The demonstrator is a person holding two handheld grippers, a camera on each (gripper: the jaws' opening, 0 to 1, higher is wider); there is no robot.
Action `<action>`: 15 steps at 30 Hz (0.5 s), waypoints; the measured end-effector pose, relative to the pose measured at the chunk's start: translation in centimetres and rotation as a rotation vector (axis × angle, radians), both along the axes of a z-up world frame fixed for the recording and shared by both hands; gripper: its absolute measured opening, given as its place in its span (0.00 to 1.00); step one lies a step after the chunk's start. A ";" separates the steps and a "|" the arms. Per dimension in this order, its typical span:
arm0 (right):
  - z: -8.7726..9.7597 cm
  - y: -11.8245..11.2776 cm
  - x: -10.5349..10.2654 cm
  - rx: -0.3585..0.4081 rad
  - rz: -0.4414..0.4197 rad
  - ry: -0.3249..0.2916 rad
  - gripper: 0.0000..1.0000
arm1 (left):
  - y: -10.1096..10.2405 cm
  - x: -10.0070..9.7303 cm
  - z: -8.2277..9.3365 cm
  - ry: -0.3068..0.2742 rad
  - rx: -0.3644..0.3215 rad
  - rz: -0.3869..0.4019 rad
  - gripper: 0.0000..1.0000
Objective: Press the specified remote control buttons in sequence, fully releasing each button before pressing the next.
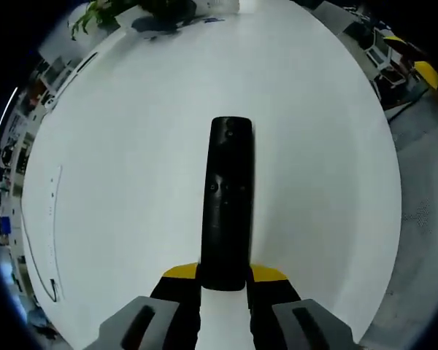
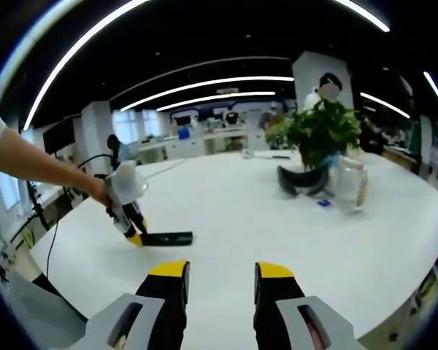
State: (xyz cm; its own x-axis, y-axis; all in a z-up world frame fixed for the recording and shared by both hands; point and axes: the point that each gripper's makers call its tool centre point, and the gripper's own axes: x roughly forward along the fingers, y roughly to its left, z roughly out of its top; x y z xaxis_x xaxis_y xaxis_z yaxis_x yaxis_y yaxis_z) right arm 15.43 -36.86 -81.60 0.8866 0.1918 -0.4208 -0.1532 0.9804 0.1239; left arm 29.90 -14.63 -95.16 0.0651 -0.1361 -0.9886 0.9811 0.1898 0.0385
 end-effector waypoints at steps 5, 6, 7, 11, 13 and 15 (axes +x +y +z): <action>0.2 -0.1 0.0 0.010 -0.003 -0.011 0.33 | -0.1 -1.2 0.0 0.002 0.002 -0.005 0.23; 0.2 -0.1 0.0 0.010 -0.003 -0.012 0.33 | -0.1 -1.4 0.0 0.002 0.002 -0.006 0.23; 0.2 -0.1 0.0 0.013 -0.002 -0.013 0.33 | -0.2 -1.6 0.0 0.002 0.003 -0.008 0.23; 0.3 -0.1 0.0 0.021 -0.001 -0.020 0.32 | -0.3 -2.7 -0.1 0.004 0.012 -0.009 0.23; 0.4 -0.1 0.0 0.023 -0.002 -0.023 0.32 | -0.3 -3.2 -0.1 0.005 0.019 -0.021 0.23; 0.5 -0.1 -0.1 0.027 -0.003 -0.026 0.32 | -0.4 -3.5 -0.1 0.005 0.024 -0.028 0.23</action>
